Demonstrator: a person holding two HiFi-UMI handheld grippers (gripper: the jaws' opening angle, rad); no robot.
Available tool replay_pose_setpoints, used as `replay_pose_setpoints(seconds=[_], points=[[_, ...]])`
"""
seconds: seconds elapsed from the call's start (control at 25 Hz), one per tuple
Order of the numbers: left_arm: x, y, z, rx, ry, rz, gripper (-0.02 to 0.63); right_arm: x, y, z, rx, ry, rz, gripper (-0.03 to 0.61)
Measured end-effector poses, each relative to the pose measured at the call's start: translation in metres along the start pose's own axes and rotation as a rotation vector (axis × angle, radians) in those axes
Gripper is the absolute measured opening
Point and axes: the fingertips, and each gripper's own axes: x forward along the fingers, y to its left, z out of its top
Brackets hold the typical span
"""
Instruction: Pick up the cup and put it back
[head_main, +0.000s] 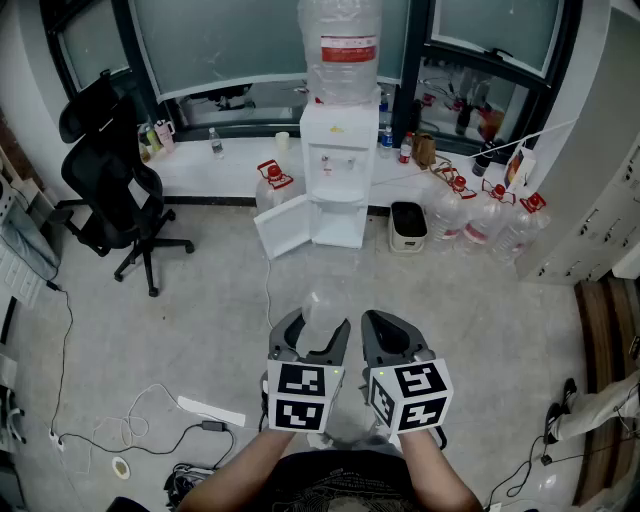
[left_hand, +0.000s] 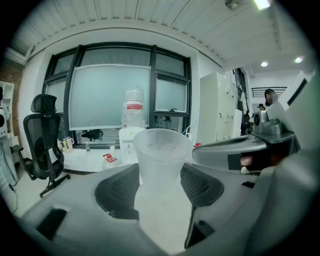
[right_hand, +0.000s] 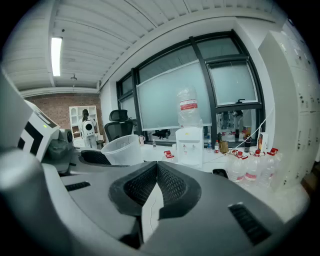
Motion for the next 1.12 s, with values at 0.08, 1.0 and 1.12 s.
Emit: replay_pose_setpoints(seconds=[0.08, 1.0, 1.12], points=[[0.003, -0.002, -0.001, -0.002, 0.003, -0.007, 0.259, -0.001, -0.004, 0.000, 0.006, -0.002, -0.011, 0.020], [0.082, 0.037, 0.006, -0.038, 0.038, 0.005, 0.259, 0.078, -0.042, 0.004, 0.027, 0.030, 0.010, 0.021], [0.113, 0.040, 0.021, -0.035, 0.041, 0.012, 0.259, 0.100, -0.069, 0.015, 0.027, 0.036, 0.017, 0.021]])
